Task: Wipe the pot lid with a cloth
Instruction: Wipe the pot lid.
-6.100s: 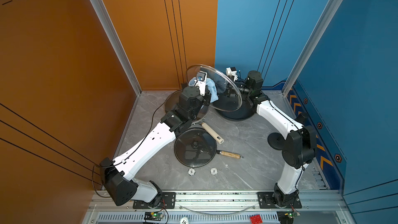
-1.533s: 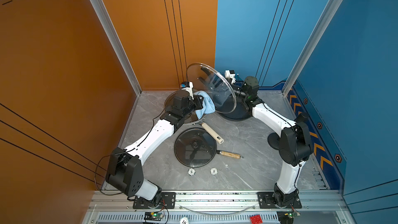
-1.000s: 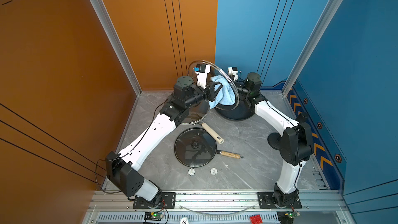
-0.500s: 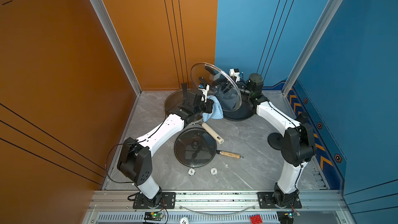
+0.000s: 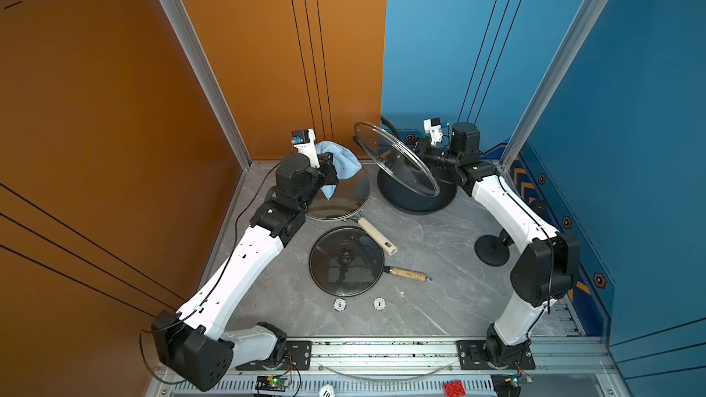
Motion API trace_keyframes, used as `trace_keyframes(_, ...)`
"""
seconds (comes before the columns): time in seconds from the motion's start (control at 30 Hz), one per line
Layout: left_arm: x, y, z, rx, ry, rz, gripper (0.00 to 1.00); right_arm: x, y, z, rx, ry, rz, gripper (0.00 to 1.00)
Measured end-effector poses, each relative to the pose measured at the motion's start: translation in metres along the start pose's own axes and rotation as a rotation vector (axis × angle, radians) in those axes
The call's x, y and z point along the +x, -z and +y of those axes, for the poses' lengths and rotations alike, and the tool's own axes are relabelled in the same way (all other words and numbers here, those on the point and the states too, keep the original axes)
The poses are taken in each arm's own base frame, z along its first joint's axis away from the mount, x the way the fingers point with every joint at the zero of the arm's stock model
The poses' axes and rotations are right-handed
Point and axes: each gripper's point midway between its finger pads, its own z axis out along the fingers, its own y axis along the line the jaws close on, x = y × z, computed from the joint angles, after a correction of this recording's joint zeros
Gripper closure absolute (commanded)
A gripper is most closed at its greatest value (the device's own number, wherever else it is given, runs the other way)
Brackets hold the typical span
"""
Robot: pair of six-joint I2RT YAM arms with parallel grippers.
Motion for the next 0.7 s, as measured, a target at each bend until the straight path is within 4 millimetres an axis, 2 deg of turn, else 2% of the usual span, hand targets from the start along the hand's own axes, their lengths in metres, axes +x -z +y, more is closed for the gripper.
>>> trace_keyframes(0.1,-0.012,0.011,-0.002,-0.002,-0.005,0.010,0.78,0.004,0.011,-0.006,0.211,0.240,-0.068,0.99)
trace_keyframes(0.23,-0.019,0.021,-0.009,0.008,-0.010,0.042,0.78,0.016,0.020,0.000,0.417,0.561,-0.141,0.99)
trace_keyframes(0.33,-0.019,0.026,-0.015,0.024,-0.005,0.071,0.79,0.023,0.018,0.004,0.504,0.762,-0.189,1.00)
trace_keyframes(0.43,-0.017,0.028,-0.025,0.056,0.028,0.099,0.79,0.019,0.015,-0.001,0.591,0.875,-0.225,1.00)
trace_keyframes(0.5,-0.011,0.024,-0.038,0.106,0.042,0.132,0.79,0.012,0.015,-0.004,0.636,0.907,-0.250,1.00)
trace_keyframes(0.57,0.005,0.016,-0.061,0.181,0.045,0.197,0.79,0.003,0.016,-0.007,0.672,0.911,-0.284,1.00)
trace_keyframes(0.7,0.057,-0.001,-0.106,0.331,0.027,0.393,0.77,-0.009,0.017,-0.008,0.703,0.904,-0.347,1.00)
